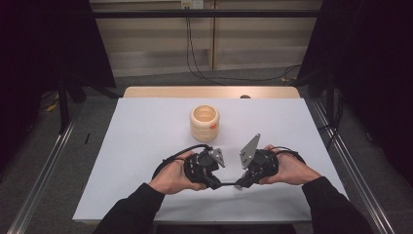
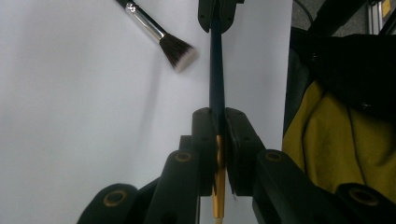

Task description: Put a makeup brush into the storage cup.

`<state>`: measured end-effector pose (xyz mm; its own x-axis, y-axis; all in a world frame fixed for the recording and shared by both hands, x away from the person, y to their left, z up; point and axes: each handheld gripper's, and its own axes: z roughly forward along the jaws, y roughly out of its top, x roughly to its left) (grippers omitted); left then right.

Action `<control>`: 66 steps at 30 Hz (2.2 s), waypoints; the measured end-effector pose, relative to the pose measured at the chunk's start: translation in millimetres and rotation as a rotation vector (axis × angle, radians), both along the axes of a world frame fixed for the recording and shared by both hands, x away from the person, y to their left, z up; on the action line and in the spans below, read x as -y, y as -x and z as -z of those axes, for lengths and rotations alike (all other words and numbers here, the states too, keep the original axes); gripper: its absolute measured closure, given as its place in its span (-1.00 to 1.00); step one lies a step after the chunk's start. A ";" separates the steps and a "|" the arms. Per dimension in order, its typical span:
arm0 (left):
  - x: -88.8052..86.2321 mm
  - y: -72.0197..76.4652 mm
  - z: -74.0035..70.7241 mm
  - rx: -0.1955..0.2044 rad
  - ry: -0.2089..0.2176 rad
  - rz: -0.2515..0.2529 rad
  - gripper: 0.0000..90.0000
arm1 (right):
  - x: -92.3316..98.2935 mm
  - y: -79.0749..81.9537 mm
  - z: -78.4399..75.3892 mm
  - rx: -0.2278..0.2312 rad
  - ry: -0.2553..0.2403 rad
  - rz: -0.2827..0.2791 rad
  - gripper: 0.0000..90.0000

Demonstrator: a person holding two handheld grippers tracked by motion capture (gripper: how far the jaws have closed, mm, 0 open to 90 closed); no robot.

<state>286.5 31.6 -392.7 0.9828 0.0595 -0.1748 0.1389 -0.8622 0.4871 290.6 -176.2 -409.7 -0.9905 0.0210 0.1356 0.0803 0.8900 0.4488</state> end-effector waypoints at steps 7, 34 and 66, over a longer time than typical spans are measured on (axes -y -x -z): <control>-2.4 -2.4 1.4 -0.008 0.034 -0.019 0.83 | 0.8 2.7 -1.0 0.004 -0.007 0.003 0.91; -12.3 -17.1 3.3 0.076 0.147 -0.189 -0.91 | 12.6 -2.7 -3.8 -0.019 -0.046 0.082 0.91; -64.0 6.6 9.0 0.265 0.519 -0.477 -0.96 | 36.7 -0.7 -4.0 0.006 -0.297 0.285 0.91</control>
